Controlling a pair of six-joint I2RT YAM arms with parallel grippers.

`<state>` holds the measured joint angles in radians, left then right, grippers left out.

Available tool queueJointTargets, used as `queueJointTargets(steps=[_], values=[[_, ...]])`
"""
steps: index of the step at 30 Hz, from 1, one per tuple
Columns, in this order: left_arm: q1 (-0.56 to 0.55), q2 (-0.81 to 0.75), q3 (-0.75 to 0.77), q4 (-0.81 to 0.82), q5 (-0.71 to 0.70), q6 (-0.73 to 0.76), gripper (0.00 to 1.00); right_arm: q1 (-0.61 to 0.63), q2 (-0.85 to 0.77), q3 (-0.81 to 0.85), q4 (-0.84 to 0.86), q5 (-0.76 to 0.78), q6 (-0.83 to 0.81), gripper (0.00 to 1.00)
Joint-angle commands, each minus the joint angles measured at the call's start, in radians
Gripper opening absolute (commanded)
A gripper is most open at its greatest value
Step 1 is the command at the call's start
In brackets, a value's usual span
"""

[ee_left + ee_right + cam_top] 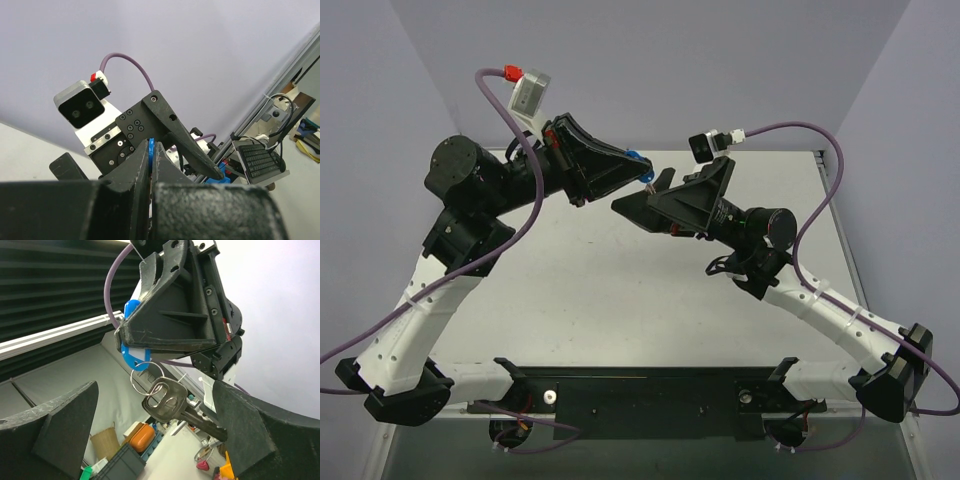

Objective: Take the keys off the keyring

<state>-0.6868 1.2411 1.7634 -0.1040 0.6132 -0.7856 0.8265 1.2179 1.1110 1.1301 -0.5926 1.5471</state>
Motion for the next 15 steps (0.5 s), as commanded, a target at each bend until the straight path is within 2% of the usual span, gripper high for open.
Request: queueJointTargets(steps=[1,8,15], values=[[0.006,-0.015,-0.03,0.177,0.023,-0.075,0.0,0.008,0.005,0.055,0.125,-0.015,0.018,0.91],[0.013,-0.035,-0.05,0.152,0.022,-0.055,0.0,0.008,0.011,0.052,0.146,-0.004,0.033,0.86],[0.084,-0.077,-0.103,0.147,0.059,-0.063,0.0,0.005,0.002,0.029,0.148,-0.003,0.033,0.75]])
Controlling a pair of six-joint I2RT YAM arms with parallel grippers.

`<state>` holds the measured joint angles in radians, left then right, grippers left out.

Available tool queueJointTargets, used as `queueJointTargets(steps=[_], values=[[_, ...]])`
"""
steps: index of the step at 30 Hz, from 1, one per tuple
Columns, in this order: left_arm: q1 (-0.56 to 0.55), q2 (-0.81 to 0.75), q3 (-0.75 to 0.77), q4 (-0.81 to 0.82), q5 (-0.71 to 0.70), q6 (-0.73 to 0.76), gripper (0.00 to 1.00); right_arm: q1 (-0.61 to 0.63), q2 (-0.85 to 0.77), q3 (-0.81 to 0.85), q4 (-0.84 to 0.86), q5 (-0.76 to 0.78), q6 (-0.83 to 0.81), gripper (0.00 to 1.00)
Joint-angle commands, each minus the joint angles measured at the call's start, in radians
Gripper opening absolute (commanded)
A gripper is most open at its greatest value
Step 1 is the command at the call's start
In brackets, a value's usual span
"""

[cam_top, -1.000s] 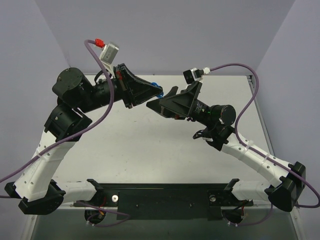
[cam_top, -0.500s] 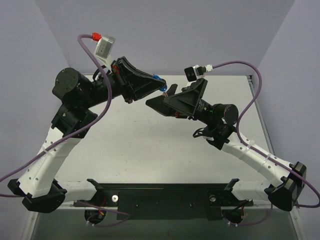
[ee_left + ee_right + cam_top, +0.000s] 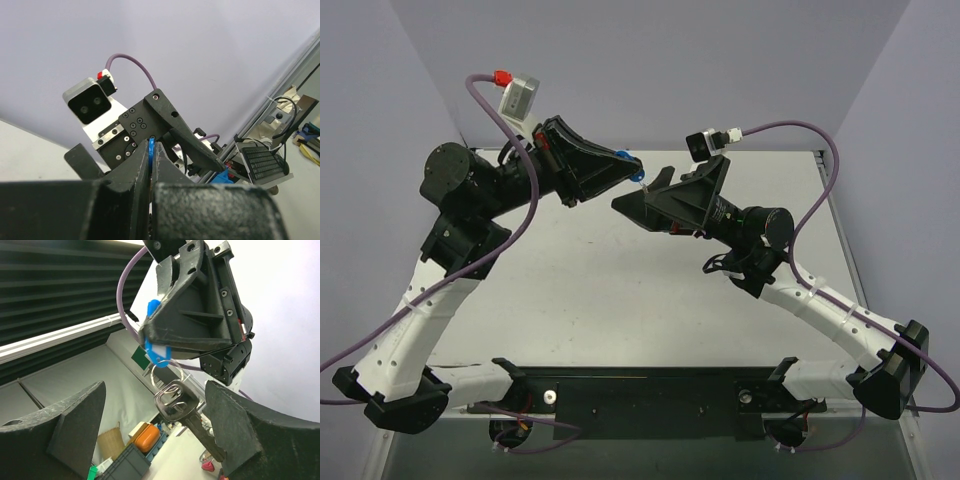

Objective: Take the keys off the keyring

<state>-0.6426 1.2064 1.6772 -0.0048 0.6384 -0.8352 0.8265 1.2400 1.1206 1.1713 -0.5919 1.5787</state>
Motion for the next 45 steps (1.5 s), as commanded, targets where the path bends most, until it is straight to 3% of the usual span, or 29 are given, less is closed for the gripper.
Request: queueJointTargets(steps=[1,7,21,34,45], values=[[0.047,-0.05,-0.022,0.048,0.04,-0.016,0.0,0.008,-0.022,0.018,0.106,-0.005,0.001,0.73],[0.122,-0.088,-0.069,0.077,0.07,-0.044,0.0,0.008,-0.027,0.012,0.091,-0.006,-0.005,0.68],[0.147,-0.117,-0.114,0.094,0.084,-0.058,0.0,0.008,-0.024,-0.007,0.056,0.001,-0.031,0.57],[0.147,-0.16,-0.142,0.016,0.017,-0.012,0.0,0.006,-0.025,-0.008,-0.082,0.014,-0.112,0.43],[0.146,-0.209,-0.195,-0.035,-0.055,0.019,0.0,0.01,-0.024,-0.007,-0.091,0.03,-0.12,0.4]])
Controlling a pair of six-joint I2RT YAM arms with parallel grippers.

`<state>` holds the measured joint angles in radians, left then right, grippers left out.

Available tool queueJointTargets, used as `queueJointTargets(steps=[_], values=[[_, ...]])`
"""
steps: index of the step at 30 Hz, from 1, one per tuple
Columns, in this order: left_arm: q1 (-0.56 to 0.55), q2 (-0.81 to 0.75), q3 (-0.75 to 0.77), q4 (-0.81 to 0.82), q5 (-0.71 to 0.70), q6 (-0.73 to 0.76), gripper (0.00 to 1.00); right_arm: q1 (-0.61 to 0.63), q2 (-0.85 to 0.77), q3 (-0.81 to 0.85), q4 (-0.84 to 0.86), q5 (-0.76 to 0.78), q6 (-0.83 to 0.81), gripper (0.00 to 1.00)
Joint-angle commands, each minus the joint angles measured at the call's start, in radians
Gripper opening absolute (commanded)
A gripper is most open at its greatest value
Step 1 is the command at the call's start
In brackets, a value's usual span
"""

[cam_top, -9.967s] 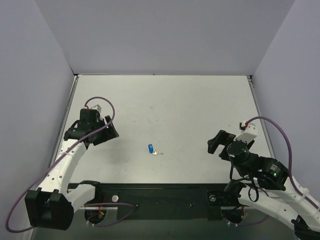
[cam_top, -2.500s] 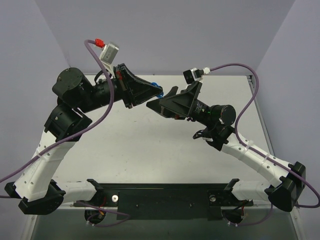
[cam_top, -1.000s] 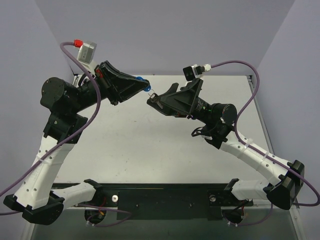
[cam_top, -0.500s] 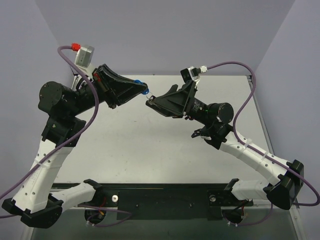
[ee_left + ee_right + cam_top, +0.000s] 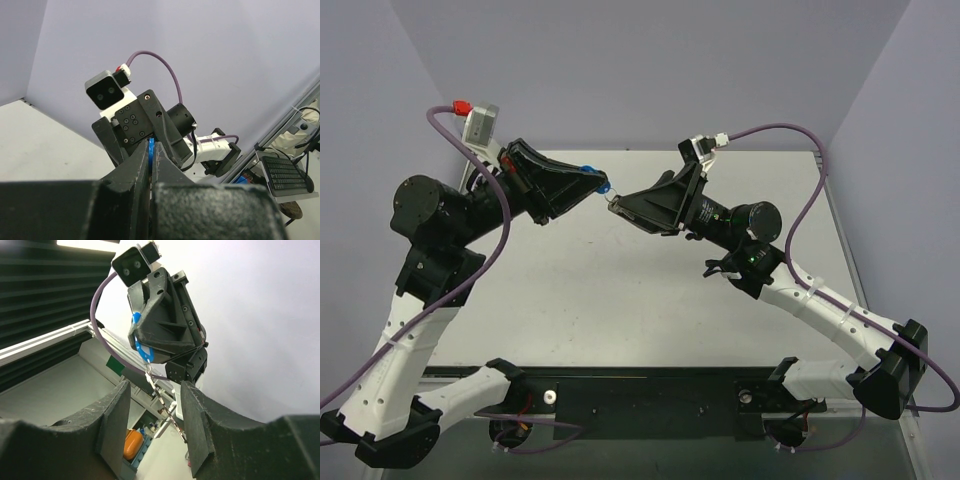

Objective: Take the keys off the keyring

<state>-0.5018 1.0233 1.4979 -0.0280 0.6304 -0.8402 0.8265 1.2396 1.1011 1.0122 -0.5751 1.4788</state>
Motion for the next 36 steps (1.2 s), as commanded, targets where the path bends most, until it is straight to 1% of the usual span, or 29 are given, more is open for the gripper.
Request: queueJointTargets(steps=[1,16,23,36], values=[[0.005,-0.028,-0.019,-0.013,-0.055,0.027,0.0,0.01,-0.022,0.013,0.068,0.014,-0.021,0.4],[0.005,-0.065,-0.088,0.003,-0.077,0.036,0.0,0.011,-0.016,0.003,0.051,0.02,-0.025,0.34],[0.005,-0.071,-0.1,0.01,-0.075,0.039,0.0,0.013,-0.016,0.0,0.022,0.018,-0.038,0.27],[0.005,-0.088,-0.111,0.013,-0.08,0.055,0.0,0.017,-0.015,0.009,-0.027,0.02,-0.066,0.19]])
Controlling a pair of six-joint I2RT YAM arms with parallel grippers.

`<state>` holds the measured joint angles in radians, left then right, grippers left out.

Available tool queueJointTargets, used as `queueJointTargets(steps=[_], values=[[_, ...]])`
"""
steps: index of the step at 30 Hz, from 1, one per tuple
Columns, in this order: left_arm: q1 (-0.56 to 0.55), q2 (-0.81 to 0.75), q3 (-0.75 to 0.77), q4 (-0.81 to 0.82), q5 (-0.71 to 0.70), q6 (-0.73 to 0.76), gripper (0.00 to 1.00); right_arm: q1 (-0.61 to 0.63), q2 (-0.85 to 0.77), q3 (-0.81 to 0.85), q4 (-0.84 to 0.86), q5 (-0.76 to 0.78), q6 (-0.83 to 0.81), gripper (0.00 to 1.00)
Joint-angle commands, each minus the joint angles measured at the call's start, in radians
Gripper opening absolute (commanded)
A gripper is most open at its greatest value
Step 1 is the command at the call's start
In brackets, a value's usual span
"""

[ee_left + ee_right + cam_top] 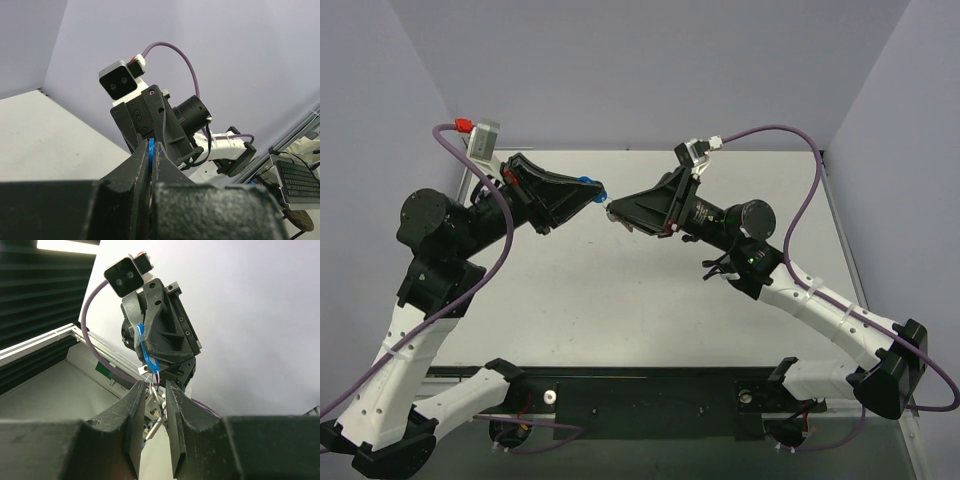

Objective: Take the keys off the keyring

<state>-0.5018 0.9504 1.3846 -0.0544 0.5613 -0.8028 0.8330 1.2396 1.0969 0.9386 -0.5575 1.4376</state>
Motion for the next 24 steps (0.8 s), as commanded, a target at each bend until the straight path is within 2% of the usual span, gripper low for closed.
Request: queueJointTargets(steps=[1,9,13,17,24], values=[[0.005,-0.016,0.002,0.039,-0.009,0.019,0.0,0.011,-0.015,0.014,0.04,0.002,-0.026,0.19],[0.005,-0.021,-0.004,0.039,-0.014,0.021,0.0,0.017,-0.012,0.014,0.022,0.001,-0.04,0.14],[0.005,-0.027,-0.01,0.039,-0.012,0.025,0.0,0.017,-0.014,0.014,0.02,0.001,-0.043,0.05],[0.005,-0.038,-0.022,0.039,-0.018,0.031,0.0,0.018,-0.015,0.009,0.017,0.002,-0.046,0.0],[0.005,-0.055,-0.036,0.025,-0.032,0.043,0.0,0.02,-0.025,-0.003,0.011,-0.001,-0.055,0.0]])
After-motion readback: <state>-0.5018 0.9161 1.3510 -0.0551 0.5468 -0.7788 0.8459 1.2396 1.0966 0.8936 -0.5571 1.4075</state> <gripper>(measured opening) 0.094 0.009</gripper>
